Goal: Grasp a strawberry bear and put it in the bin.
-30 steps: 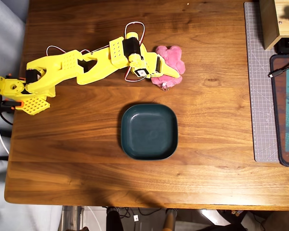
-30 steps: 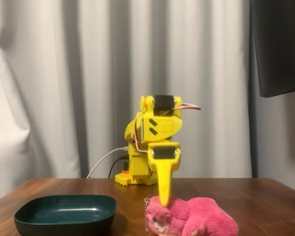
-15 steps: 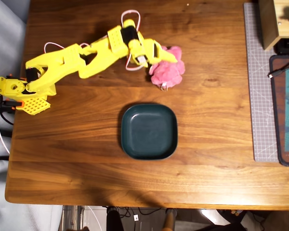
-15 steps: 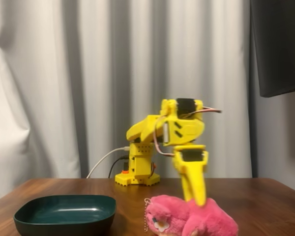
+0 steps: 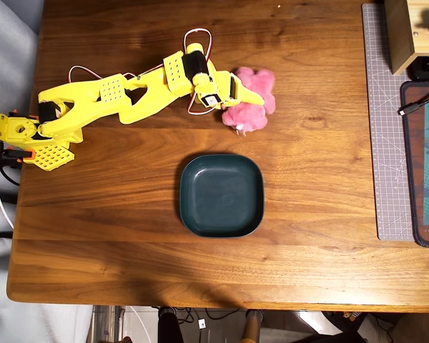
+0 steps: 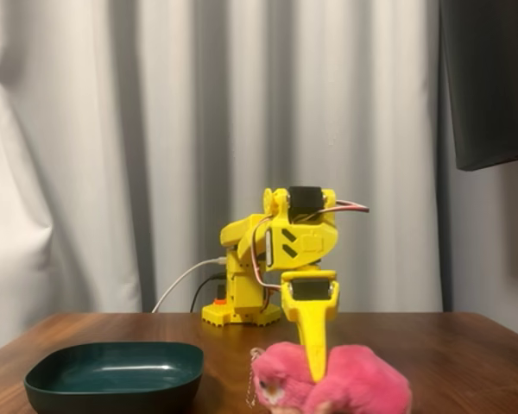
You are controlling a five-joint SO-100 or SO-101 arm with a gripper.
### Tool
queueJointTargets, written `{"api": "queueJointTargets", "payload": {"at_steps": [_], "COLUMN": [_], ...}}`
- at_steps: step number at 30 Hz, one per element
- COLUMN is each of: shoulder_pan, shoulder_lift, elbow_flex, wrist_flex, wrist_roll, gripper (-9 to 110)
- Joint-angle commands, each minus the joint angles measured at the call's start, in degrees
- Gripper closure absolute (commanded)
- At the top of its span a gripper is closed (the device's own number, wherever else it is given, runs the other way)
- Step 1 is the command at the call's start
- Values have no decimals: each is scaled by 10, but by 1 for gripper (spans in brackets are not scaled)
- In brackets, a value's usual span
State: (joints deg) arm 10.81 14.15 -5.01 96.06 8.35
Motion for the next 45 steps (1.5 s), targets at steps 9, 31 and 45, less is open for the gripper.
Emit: {"api": "queueJointTargets", "payload": {"at_steps": [9, 31, 45], "shoulder_pan": [-6, -7, -214], "shoulder_lift": [11, 289, 287], "elbow_flex": [-33, -3, -10], "wrist_flex": [-3, 68, 12], "wrist_roll": [2, 3, -49], "gripper": [96, 102, 102]}}
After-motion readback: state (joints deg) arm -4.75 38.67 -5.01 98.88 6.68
